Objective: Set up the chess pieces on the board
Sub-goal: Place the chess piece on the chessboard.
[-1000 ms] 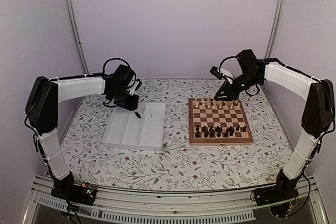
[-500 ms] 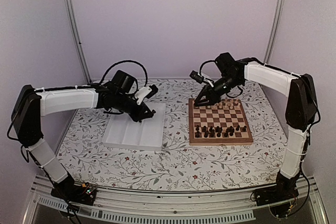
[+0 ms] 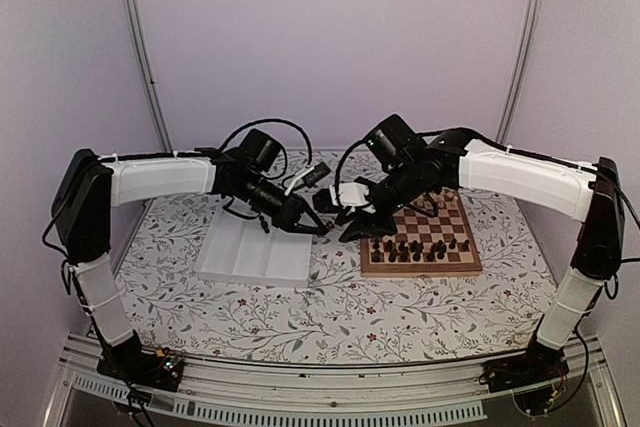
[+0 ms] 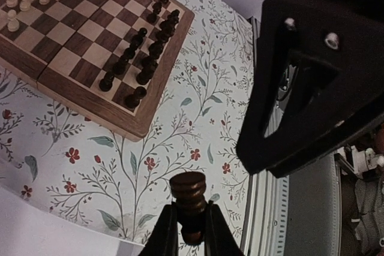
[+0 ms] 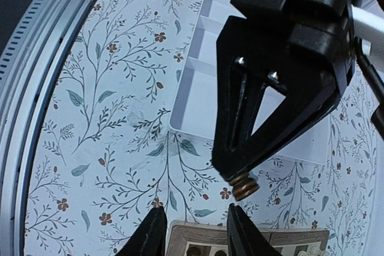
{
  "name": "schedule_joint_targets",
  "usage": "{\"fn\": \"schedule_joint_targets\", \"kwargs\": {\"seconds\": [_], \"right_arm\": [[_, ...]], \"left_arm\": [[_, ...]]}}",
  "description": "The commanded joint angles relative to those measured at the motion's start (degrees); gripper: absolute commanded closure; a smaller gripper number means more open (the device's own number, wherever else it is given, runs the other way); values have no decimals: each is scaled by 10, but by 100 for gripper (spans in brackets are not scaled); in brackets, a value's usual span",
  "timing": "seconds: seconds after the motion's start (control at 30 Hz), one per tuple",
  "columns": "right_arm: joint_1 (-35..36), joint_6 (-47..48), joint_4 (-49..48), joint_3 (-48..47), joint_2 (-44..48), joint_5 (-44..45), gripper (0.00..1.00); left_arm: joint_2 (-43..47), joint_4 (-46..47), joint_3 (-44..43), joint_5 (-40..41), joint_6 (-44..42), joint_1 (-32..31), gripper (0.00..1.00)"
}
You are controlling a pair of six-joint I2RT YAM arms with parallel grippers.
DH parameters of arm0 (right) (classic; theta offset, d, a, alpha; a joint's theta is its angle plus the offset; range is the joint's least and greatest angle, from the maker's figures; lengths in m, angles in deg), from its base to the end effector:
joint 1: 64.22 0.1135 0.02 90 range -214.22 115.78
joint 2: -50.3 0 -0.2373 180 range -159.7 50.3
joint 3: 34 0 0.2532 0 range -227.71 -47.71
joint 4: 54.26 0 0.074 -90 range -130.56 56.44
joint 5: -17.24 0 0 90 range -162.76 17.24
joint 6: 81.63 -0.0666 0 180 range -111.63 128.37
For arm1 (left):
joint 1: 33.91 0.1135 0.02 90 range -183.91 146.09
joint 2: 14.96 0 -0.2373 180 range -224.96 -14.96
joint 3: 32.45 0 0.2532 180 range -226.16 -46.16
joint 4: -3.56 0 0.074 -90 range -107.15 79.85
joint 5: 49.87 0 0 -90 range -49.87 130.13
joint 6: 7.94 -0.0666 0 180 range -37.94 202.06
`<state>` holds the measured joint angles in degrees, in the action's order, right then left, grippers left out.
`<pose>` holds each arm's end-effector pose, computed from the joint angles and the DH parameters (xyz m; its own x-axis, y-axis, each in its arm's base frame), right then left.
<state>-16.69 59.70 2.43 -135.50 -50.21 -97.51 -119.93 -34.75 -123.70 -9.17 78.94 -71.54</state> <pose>0.2443 0.3081 0.2401 0.2989 -0.7236 -0.6221 -0.9536 -0.2014 -0.2239 0.2856 -0.2839 0.1901 -0.5816 0.4932 -0.6469 0.8004 0.2051 -0.5633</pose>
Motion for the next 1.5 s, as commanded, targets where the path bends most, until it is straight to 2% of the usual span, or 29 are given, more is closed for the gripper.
{"fn": "schedule_joint_targets", "kwargs": {"seconds": [0.0,0.17,0.33,0.4,0.53,0.6,0.73,0.9,0.97,1.07,1.17,1.23,1.47], "right_arm": [[19,36,-44,5,4,104,63],[51,54,-66,26,1,163,62],[75,66,-59,40,1,188,63],[80,70,-57,46,1,199,67],[81,54,-53,50,2,218,87],[76,45,-56,62,10,215,90],[40,14,-58,93,54,141,91],[-31,-41,-67,123,110,-17,91],[-54,-77,-92,142,126,-57,91],[-75,-121,-158,181,160,-63,91],[-103,-170,-188,194,174,-72,91],[-116,-186,-192,197,176,-85,91],[-117,-190,-204,209,185,-71,91]], "left_arm": [[-26,-50,-41,-57,17,-20,100],[-50,-84,-71,-79,11,-36,100],[-66,-104,-91,-95,6,-46,100],[-68,-104,-94,-91,10,-46,98],[-62,-96,-95,-68,19,-46,87],[-46,-76,-82,-41,22,-46,83],[30,30,-7,41,30,-46,74],[148,219,120,162,35,-66,66],[179,385,194,216,79,-84,63],[181,504,233,309,176,-115,62],[172,575,244,397,221,-155,59],[156,600,235,426,232,-176,58],[76,572,151,393,322,-182,57]]}}
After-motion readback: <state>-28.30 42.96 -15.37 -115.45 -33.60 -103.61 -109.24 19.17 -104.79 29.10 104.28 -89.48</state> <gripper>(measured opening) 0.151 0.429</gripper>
